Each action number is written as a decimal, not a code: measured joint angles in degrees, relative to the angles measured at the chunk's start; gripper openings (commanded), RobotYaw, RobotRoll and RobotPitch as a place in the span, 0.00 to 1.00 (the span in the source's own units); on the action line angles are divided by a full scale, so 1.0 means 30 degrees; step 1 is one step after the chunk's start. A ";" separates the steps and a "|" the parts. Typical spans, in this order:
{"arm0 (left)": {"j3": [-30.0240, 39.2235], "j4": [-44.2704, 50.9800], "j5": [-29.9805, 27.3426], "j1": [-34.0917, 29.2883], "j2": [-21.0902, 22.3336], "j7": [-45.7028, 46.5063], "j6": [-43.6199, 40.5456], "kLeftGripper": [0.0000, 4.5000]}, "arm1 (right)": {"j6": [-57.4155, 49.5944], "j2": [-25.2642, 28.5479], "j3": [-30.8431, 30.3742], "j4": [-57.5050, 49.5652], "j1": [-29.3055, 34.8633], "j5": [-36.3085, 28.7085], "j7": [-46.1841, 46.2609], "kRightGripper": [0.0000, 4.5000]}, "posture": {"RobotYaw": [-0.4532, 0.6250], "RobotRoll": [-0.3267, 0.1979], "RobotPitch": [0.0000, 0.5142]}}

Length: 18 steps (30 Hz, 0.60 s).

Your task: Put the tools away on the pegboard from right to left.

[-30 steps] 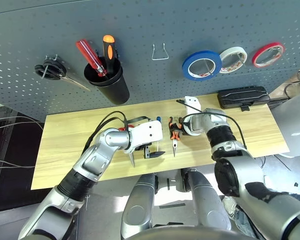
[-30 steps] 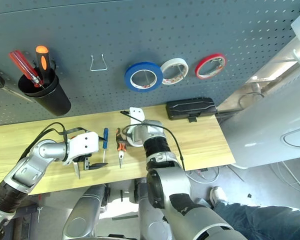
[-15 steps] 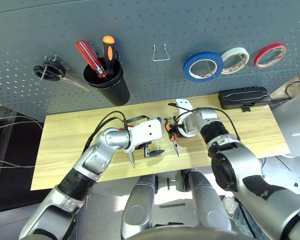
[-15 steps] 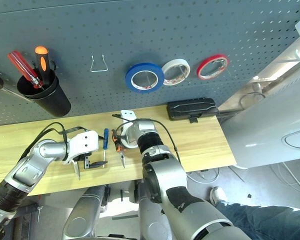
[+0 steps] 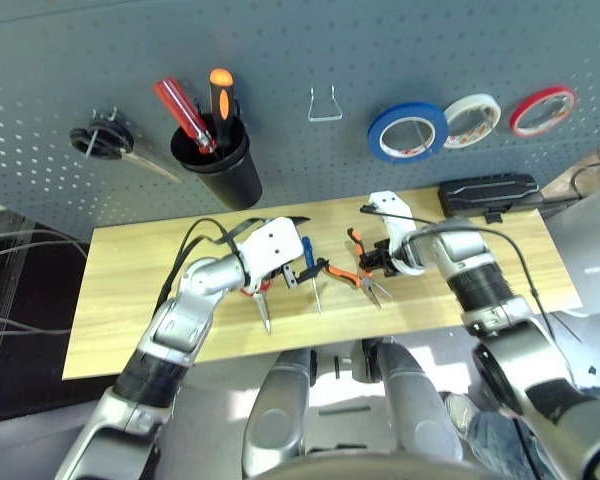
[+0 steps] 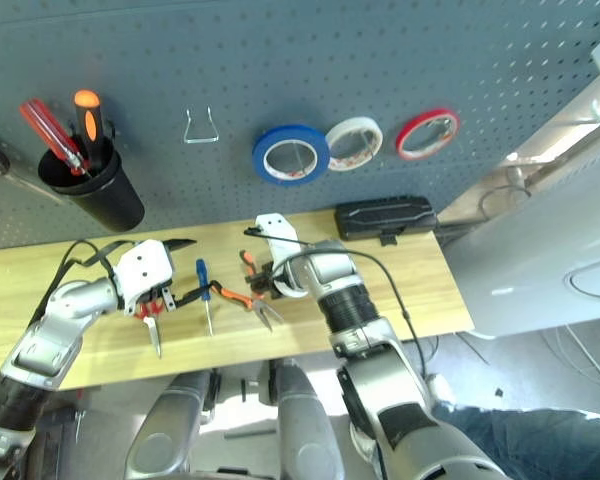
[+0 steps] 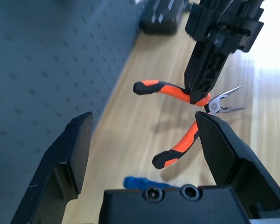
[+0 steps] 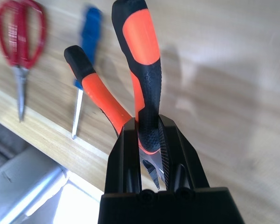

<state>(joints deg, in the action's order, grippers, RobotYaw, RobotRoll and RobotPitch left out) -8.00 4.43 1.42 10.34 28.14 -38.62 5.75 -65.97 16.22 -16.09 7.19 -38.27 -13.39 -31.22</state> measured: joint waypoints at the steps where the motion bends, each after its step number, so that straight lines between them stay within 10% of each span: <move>1: 0.0144 0.0007 -0.0065 -0.0245 0.0000 0.0132 0.0268 1.00 | -0.0083 -0.0013 0.0053 -0.0252 0.0169 -0.0095 -0.0039 0.09 | 0.47 0.62 0.52; 18: 0.0411 -0.0735 -0.0349 -0.0270 -0.0036 0.0531 0.0902 1.00 | -0.1546 -0.0123 0.4865 0.4202 -0.0377 0.0483 0.3562 0.09 | 0.47 0.62 0.52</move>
<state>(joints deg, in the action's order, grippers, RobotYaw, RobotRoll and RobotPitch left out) -6.77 2.22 0.37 9.53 28.04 -37.03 8.46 -70.61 15.85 -1.49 19.80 -39.40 -11.94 -20.53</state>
